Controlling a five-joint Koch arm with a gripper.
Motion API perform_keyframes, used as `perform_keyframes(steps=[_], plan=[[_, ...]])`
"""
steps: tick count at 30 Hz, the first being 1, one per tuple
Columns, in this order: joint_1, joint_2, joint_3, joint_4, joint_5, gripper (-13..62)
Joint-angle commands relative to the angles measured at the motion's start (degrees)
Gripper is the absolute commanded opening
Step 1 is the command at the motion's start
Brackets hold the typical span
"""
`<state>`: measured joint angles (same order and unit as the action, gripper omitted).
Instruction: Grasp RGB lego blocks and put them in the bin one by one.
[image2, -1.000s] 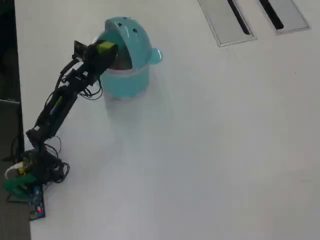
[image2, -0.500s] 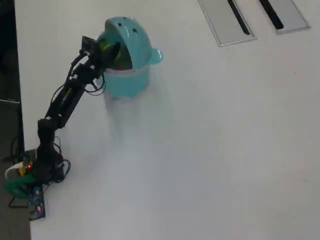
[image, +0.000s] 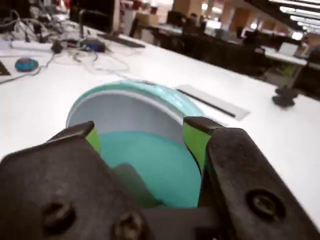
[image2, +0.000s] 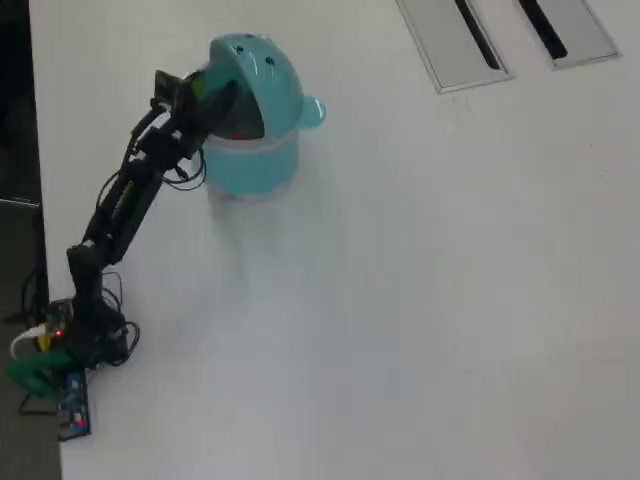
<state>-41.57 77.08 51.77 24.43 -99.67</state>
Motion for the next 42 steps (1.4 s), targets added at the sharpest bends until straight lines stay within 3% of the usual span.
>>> perform_keyframes(steps=[1, 6, 23, 34, 42], plan=[[0.53, 3.96, -5.36, -0.18, -0.18, 35.2], [1.32, 10.37, 0.88, 6.33, -1.32, 35.2], [0.7, 29.97, 29.18, 3.34, -1.49, 34.5], [0.79, 32.08, 34.19, 0.7, -1.41, 34.5], [0.18, 41.13, 51.59, -7.47, 10.55, 34.2]])
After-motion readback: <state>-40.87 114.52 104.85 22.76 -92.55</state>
